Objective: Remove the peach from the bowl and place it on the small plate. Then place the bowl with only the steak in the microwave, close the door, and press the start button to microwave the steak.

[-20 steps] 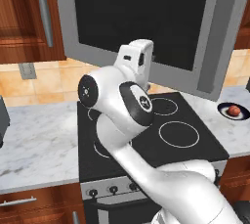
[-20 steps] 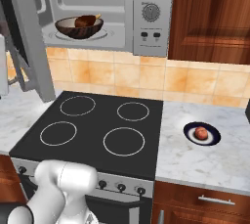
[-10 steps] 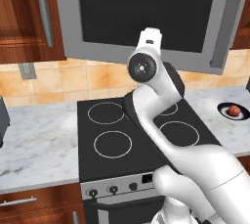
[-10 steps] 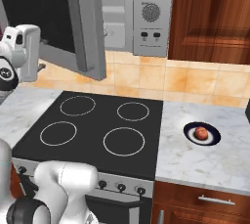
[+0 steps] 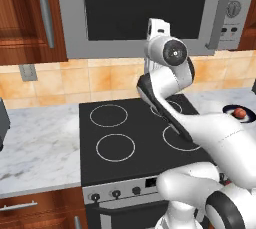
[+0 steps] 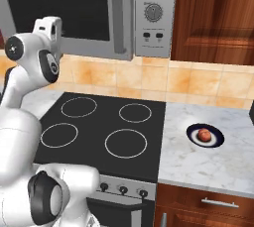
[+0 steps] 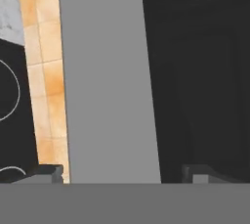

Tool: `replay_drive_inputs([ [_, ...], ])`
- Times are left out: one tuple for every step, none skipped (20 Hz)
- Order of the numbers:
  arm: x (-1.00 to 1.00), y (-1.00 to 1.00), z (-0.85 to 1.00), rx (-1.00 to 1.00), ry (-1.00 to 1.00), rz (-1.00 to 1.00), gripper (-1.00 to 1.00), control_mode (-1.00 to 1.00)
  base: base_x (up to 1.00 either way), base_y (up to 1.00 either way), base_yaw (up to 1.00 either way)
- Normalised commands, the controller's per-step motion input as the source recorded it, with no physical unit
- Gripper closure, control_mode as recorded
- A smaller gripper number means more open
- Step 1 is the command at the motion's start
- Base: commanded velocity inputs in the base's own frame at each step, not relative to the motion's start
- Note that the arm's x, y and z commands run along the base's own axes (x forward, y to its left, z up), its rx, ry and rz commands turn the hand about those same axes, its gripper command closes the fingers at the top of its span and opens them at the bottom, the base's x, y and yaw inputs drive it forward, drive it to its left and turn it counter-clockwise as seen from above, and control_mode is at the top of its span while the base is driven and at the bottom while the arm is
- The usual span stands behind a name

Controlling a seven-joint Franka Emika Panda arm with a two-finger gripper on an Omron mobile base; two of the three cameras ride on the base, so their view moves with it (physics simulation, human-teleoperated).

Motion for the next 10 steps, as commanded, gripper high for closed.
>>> replay_drive_inputs([
  [0.69,-0.03,0.21,0.00,0.02,0.21,-1.00,-1.00,0.00,0.00,0.00],
  [0.69,-0.03,0.16,0.01,0.02,0.22,-1.00,-1.00,0.00,0.00,0.00],
  [0.70,-0.01,0.11,0.01,0.03,0.22,-1.00,-1.00,0.00,0.00,0.00],
  [0.71,0.00,0.11,0.01,0.05,0.21,-1.00,-1.00,0.00,0.00,0.00],
  [0.73,0.00,0.09,0.00,0.07,0.21,-1.00,-1.00,0.00,0.00,0.00],
  [0.71,0.00,0.04,0.00,0.08,0.21,-1.00,-1.00,0.00,0.00,0.00],
  [0.66,0.00,0.00,0.00,0.09,0.21,-1.00,-1.00,0.00,0.00,0.00],
  [0.61,-0.01,0.00,0.00,0.09,0.21,-1.00,-1.00,0.00,0.00,0.00],
  [0.51,0.00,0.00,0.00,0.09,0.21,-1.00,-1.00,0.00,0.00,0.00],
  [0.16,-0.04,0.00,0.00,0.02,0.22,-1.00,-1.00,0.00,0.00,0.00],
])
